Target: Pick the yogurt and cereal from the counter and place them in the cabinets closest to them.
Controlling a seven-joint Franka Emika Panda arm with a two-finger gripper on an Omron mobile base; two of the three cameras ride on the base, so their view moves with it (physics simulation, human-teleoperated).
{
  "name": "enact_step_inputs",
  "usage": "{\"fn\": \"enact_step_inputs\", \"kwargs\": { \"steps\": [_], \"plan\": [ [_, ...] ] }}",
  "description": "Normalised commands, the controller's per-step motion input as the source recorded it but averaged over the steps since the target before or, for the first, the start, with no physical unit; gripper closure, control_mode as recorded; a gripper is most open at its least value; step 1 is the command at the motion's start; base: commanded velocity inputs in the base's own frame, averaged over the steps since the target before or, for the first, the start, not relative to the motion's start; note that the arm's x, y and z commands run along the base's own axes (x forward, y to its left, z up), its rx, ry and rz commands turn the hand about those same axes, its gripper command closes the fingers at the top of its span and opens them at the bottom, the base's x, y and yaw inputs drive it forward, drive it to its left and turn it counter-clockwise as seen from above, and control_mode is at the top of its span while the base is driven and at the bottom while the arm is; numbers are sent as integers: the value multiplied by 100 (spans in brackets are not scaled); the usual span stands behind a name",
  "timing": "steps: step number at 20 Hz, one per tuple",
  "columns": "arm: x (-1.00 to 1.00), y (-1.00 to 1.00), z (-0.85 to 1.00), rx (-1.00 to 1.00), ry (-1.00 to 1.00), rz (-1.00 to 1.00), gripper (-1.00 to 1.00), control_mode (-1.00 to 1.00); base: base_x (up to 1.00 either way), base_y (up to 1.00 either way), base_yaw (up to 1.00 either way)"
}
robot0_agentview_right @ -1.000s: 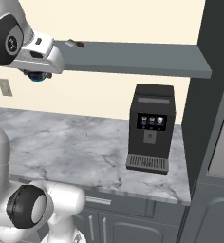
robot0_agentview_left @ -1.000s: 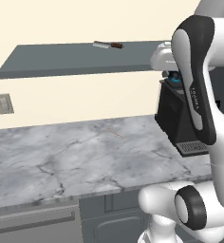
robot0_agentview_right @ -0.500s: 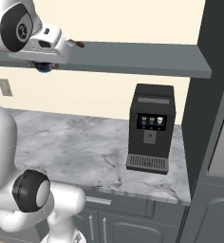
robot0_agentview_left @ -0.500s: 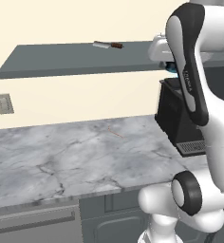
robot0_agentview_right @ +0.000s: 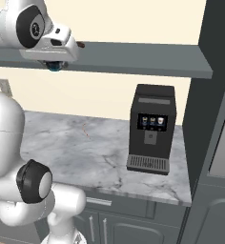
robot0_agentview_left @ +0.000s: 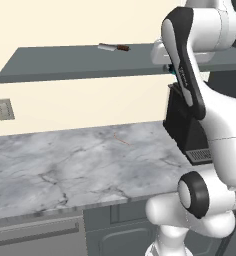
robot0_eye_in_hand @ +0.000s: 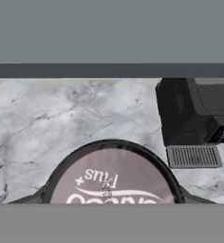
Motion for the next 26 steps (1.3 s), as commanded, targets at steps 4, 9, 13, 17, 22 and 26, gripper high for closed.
{"fn": "enact_step_inputs", "kwargs": {
  "steps": [4,9,13,17,22,26],
  "plan": [
    [47,-12,-5,0,0,0,100,-100,0,0,0],
    [51,-13,0,0,3,0,100,-100,0,0,0],
    [54,-11,0,0,5,0,100,-100,0,0,0],
    [58,-9,0,0,7,0,100,-100,0,0,0],
    [59,-8,0,0,7,0,100,-100,0,0,0],
    [56,-8,0,0,5,0,100,-100,0,0,0]
  ]
}}
